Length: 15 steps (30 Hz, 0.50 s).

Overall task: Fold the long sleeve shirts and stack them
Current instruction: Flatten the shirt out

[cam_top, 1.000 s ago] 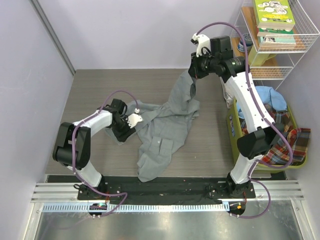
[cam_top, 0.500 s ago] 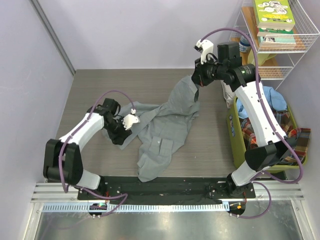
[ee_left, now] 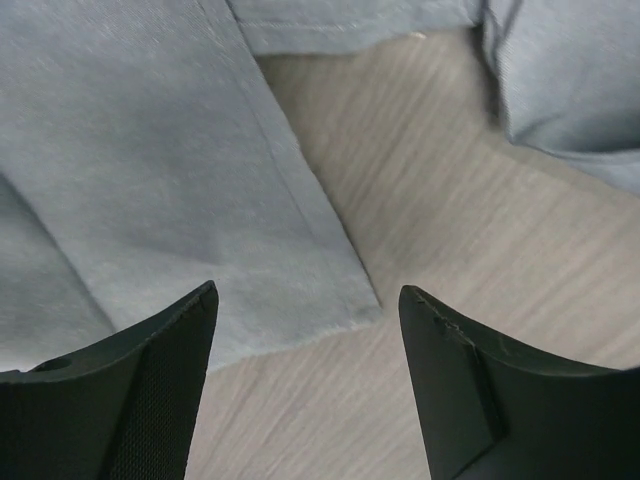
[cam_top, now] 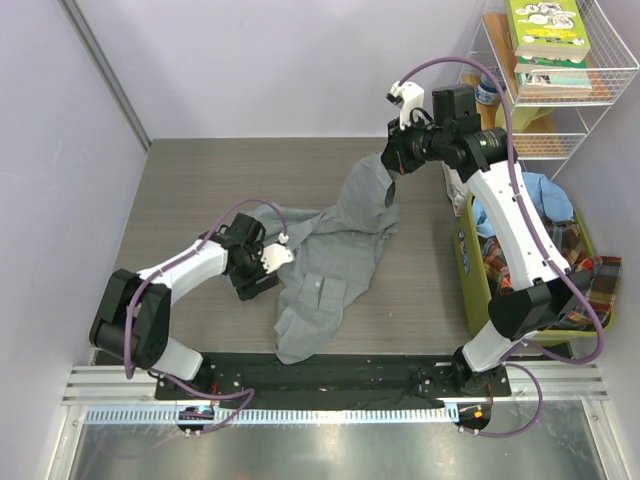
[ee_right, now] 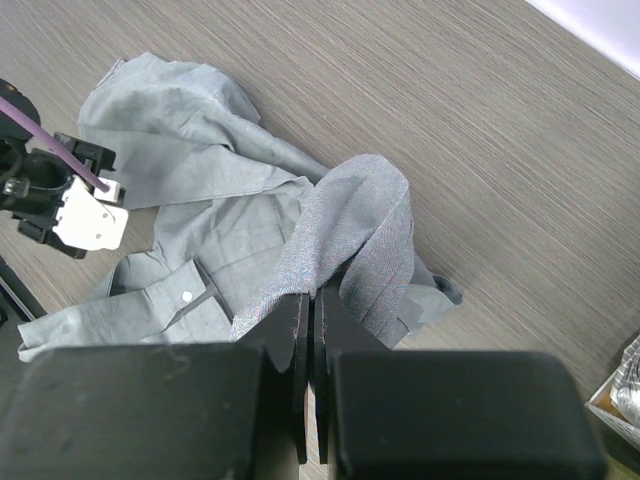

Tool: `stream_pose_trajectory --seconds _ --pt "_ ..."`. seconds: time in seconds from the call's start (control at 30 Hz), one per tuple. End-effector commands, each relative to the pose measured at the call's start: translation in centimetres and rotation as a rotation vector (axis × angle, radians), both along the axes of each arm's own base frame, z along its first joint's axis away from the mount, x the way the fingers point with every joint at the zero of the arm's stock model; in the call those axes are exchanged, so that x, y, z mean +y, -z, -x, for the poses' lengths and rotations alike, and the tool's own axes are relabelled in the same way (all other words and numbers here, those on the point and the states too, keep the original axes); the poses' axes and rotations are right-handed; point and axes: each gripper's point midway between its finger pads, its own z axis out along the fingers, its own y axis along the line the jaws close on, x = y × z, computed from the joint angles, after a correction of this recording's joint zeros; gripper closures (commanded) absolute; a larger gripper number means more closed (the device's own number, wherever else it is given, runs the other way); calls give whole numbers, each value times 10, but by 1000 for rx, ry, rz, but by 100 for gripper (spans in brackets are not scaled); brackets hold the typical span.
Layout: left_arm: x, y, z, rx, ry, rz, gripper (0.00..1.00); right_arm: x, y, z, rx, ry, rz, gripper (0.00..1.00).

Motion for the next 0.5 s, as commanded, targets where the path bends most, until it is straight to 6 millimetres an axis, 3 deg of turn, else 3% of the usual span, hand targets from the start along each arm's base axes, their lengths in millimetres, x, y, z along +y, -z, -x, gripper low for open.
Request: stream_pose_trajectory --seconds 0.0,0.13,0.23,0.27,0.43,0.47 --pt "-5 9 -18 -88 25 -42 28 3 -19 3 -53 -23 -30 99" --pt "4 34 0 -43 74 -119 30 2 -18 8 -55 -34 -26 99" --pt "5 36 5 -11 85 -129 46 1 -19 11 -62 -37 -22 99" --pt "5 36 6 -2 98 -126 56 1 -18 12 -62 -40 -18 99" --pt "1 27 29 116 134 -90 85 1 -18 18 -59 -61 -15 99" --pt "1 25 30 113 132 -82 98 2 -16 20 -55 -72 -12 99"
